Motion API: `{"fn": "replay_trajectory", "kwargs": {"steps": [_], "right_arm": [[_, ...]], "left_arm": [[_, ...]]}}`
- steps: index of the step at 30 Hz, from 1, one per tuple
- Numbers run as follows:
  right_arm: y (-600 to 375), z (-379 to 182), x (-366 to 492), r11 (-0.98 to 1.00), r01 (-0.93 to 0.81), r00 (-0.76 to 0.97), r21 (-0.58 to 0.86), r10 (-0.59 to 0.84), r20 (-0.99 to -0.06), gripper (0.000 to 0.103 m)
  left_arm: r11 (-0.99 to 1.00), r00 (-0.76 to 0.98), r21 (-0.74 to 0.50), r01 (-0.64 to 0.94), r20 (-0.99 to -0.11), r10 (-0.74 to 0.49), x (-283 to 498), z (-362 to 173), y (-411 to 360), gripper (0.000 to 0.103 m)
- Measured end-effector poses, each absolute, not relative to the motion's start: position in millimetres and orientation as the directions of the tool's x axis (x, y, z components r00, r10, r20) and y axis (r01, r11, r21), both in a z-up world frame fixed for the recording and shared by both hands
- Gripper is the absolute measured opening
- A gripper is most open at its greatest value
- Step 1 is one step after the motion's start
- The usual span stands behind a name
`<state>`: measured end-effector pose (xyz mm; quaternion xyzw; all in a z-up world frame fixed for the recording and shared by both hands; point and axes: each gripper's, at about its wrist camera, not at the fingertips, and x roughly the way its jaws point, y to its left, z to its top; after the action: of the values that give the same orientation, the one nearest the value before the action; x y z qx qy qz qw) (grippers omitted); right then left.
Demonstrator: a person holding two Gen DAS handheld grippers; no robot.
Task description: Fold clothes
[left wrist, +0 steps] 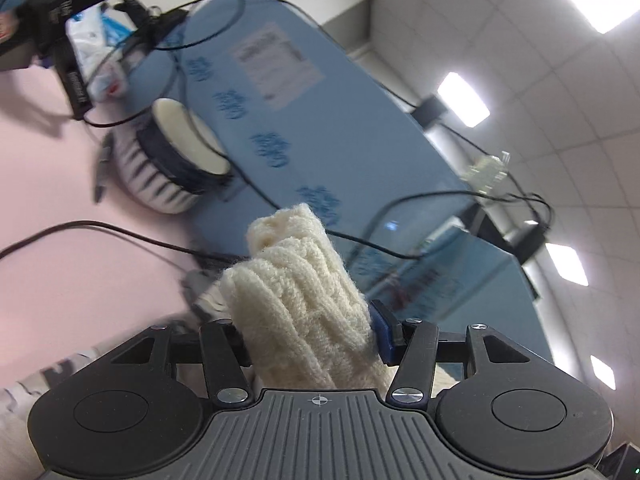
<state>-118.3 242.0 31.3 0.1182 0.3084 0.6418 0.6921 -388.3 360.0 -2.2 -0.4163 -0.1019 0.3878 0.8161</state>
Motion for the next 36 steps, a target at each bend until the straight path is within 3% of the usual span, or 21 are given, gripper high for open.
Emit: {"fn": "replay_trajectory", "kwargs": {"steps": [14, 20, 25, 27, 29, 32, 36], "right_arm": [[280, -12, -115, 0.141, -0.836, -0.067, 0.53, 0.933, -0.354, 0.042], [282, -12, -124, 0.156, -0.873, -0.042, 0.463, 0.921, -0.388, 0.044], [285, -17, -129, 0.18, -0.888, -0.008, 0.423, 0.913, -0.407, 0.046], [286, -17, -130, 0.189, -0.888, 0.0, 0.419, 0.911, -0.411, 0.05], [282, -15, -131, 0.206, -0.89, 0.021, 0.407, 0.909, -0.415, 0.057], [269, -8, -133, 0.22, -0.891, 0.048, 0.396, 0.915, -0.401, 0.077], [246, 4, -133, 0.202, -0.897, 0.041, 0.393, 0.924, -0.38, 0.088]], "left_arm": [[0.268, 0.56, -0.631, -0.728, -0.323, 0.763, -374, -16, 370, 0.054], [0.227, 0.502, -0.566, -0.793, -0.393, 0.771, -368, -18, 370, 0.061], [0.195, 0.435, -0.497, -0.846, -0.431, 0.791, -361, -18, 367, 0.08], [0.176, 0.406, -0.475, -0.862, -0.441, 0.8, -360, -17, 366, 0.091], [0.161, 0.392, -0.47, -0.868, -0.449, 0.803, -361, -16, 366, 0.096], [0.146, 0.376, -0.464, -0.874, -0.455, 0.807, -363, -13, 364, 0.097], [0.154, 0.352, -0.437, -0.886, -0.421, 0.836, -363, -6, 355, 0.099]]}}
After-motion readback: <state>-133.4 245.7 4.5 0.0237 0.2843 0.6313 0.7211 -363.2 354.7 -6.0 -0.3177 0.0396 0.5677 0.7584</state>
